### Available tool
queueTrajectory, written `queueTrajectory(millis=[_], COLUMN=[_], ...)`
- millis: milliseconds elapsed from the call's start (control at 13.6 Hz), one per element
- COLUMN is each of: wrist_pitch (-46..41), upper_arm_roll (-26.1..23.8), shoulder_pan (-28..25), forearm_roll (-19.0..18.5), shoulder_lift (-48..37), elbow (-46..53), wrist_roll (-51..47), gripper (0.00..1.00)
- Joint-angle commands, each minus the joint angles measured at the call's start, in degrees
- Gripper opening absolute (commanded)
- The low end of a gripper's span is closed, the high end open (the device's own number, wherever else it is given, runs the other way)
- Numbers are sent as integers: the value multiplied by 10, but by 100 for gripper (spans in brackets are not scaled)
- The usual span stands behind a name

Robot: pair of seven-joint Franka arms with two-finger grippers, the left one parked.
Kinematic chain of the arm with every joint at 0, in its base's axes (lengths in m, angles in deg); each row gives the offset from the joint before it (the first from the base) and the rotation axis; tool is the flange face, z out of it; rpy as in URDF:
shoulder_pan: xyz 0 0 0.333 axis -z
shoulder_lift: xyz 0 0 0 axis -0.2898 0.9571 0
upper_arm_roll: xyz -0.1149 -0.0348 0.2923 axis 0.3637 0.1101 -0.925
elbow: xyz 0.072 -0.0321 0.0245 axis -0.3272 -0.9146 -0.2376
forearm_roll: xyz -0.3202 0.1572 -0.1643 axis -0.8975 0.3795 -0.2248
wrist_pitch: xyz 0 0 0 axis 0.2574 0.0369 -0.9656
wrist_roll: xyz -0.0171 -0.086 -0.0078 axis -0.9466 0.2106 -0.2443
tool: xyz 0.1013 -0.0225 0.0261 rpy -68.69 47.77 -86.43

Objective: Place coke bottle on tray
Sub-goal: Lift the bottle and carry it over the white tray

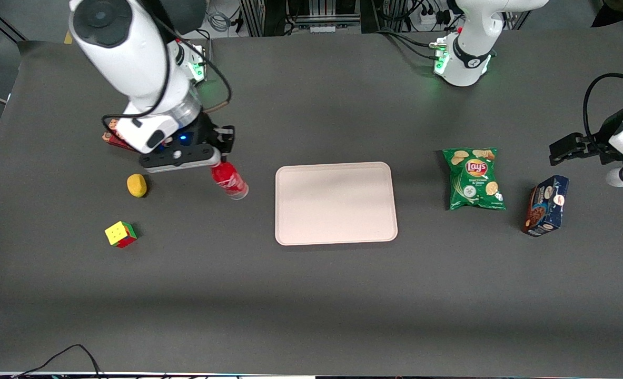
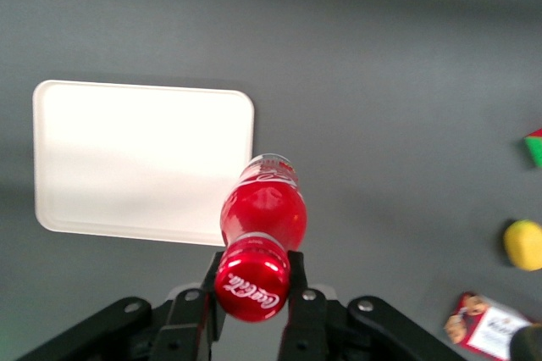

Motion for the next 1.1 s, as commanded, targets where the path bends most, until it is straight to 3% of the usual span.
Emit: queueTrajectory(millis=[0, 367, 587, 1028], wrist_pitch=[-13, 40, 68, 127], upper_arm_roll=[-4, -5, -6, -6], shoulder_pan=[-62, -93, -113, -114], forearm_roll=[-4, -42, -88, -95], shoulder_lift=[83, 168, 211, 257], elbow=[79, 99, 98, 70], wrist_roll=[-98, -160, -180, -179], gripper=[0, 0, 0, 0])
